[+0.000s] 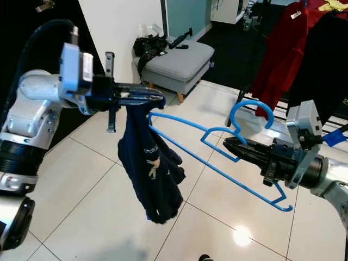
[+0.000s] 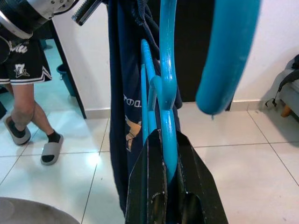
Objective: Hang hanger
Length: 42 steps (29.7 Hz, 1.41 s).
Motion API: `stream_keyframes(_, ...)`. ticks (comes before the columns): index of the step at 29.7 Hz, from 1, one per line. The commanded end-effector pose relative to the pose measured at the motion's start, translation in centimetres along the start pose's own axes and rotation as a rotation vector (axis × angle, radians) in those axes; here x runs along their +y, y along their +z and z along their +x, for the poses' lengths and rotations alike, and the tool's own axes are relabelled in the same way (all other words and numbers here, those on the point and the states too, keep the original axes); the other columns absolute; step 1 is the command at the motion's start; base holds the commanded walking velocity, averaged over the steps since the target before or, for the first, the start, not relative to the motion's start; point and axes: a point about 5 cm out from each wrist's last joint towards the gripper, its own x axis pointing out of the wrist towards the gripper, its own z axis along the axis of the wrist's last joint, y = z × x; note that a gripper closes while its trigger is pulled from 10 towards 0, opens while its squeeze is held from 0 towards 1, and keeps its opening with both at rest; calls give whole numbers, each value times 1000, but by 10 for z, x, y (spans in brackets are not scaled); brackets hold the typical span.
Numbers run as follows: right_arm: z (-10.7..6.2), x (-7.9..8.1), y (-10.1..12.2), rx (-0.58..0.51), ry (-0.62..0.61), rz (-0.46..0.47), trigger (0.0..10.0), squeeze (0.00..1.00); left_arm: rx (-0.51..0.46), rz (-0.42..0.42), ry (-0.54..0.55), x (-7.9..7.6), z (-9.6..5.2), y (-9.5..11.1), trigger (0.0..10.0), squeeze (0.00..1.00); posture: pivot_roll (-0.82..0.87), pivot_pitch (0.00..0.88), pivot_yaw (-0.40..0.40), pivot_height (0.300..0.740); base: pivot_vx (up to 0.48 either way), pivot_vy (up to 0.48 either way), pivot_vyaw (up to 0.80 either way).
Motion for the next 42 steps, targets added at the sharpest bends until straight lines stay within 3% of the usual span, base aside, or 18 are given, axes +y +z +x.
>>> stream_keyframes(1, -1, 4, 5, -7, 26, -17, 10000, 0, 21, 10, -10, -2, -1, -2, 10000, 0, -48, 135, 53, 740, 0, 0, 0)
stream_keyframes(8, -8, 3, 7, 10, 9, -23, 10000, 0, 61, 14, -6, -1, -6, -6, 10000, 0, -48, 138, 52, 740, 0, 0, 0)
stream_keyframes(16, -20, 4, -5, 118, 8, 7, 10000, 0, 82, 17, 5, 2, -12, -7, 10000, 0, -45, 137, 46, 740, 0, 0, 0)
stream_keyframes(33, -23, 4, 13, 50, 28, -23, 10000, 0, 96, 17, -35, -1, -12, -9, 10000, 0, -43, 130, 49, 740, 0, 0, 0)
stream_keyframes(42, -48, 4, 10, 148, -30, -14, 10000, 0, 135, 56, 18, 6, -18, -12, 10000, 0, -51, 142, 50, 740, 0, 0, 0)
